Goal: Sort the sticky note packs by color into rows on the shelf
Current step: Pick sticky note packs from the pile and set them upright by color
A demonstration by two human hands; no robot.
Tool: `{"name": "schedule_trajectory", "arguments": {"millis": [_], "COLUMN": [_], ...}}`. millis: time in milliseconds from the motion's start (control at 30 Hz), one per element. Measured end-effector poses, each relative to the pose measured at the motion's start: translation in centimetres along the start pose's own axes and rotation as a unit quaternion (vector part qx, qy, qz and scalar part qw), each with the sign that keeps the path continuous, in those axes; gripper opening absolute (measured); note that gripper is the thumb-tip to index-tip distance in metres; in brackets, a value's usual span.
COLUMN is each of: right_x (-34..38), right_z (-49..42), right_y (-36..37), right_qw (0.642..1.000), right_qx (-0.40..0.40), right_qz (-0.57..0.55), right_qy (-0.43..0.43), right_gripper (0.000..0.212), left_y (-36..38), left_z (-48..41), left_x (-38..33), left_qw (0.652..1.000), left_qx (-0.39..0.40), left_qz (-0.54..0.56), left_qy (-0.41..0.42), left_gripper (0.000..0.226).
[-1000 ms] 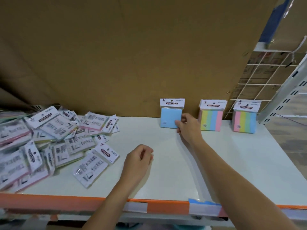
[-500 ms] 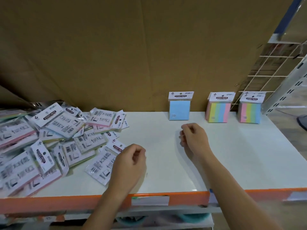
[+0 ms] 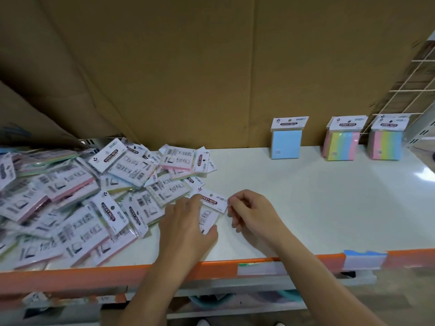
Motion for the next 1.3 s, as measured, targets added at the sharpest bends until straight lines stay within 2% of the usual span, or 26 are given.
{"name": "schedule_trajectory", "arguments": {"millis": [100,233,300,400,533,633,733,767,867,900,1000,1067,1200,1300], "right_x": [0.6,1.1,1.3,1.0,0.5,0.2,0.1,0.0,-0.3,-0.3,-0.4,-0.3,0.2,0.5], "right_z": [0.4,-0.4,-1.5,-2.9,-3.8,-4.0,-4.1,-4.1,-4.1,-4.2,-4.6,-5.0,-5.6,-6.0], "right_y": [1.1,1.0,1.0,0.0,-2.1,-2.6,-2.6,-2.8,-2.9,-2.8,-2.0,-1.5,0.1,0.7], "right_qw": [0.999,0.991,0.987,0.984,0.982,0.983,0.984,0.982,0.975,0.974,0.976,0.978,0.978,0.974], "right_qx": [0.032,-0.016,-0.029,-0.065,-0.102,-0.096,-0.083,-0.090,-0.096,-0.091,-0.073,-0.067,-0.026,-0.008], "right_qz": [-0.031,-0.132,-0.157,-0.153,-0.146,-0.146,-0.145,-0.151,-0.186,-0.189,-0.184,-0.177,-0.201,-0.224], "right_qy": [0.002,0.020,0.036,0.059,0.055,0.056,0.063,0.064,0.077,0.080,0.088,0.084,0.054,0.045], "right_gripper": [0.024,0.027,0.029,0.035,0.030,0.020,0.015,0.018,0.022,0.022,0.023,0.028,0.044,0.057], "left_y": [-1.1,-3.2,-3.2,-2.3,-3.0,-2.3,-1.7,-1.8,-2.8,-3.3,-4.5,-4.5,-2.3,-1.4], "left_z": [0.0,-1.3,-2.9,-6.0,-11.0,-13.3,-14.5,-14.7,-14.8,-14.6,-13.6,-11.9,-8.0,-6.3], "left_x": [-0.3,-2.5,-3.2,-3.8,-2.3,-1.0,0.0,-0.2,-1.7,-2.2,-3.9,-5.2,-7.7,-7.2], "left_qw": [0.991,0.980,0.981,0.981,0.996,0.989,0.978,0.975,0.967,0.966,0.963,0.964,0.967,0.981], "left_qx": [-0.016,-0.076,-0.055,0.033,0.040,0.093,0.128,0.123,0.065,0.035,-0.054,-0.085,-0.083,-0.063], "left_qz": [0.132,0.176,0.177,0.174,0.018,-0.094,-0.154,-0.170,-0.212,-0.220,-0.223,-0.211,-0.185,-0.119], "left_qy": [0.012,0.049,0.052,0.078,0.072,0.064,0.059,0.070,0.123,0.132,0.141,0.139,0.156,0.137], "left_gripper": [0.067,0.054,0.052,0.055,0.066,0.075,0.082,0.073,0.023,0.015,0.021,0.026,0.030,0.038]}}
Point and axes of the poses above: each hand's wrist, its own z-axis away from the middle knuckle, its own y-axis out of the palm, x = y × z, the point moved 9 cm from there along -z, towards the middle knuckle, and after that the axes turned 10 degrees about -y, right-handed, at the moved point
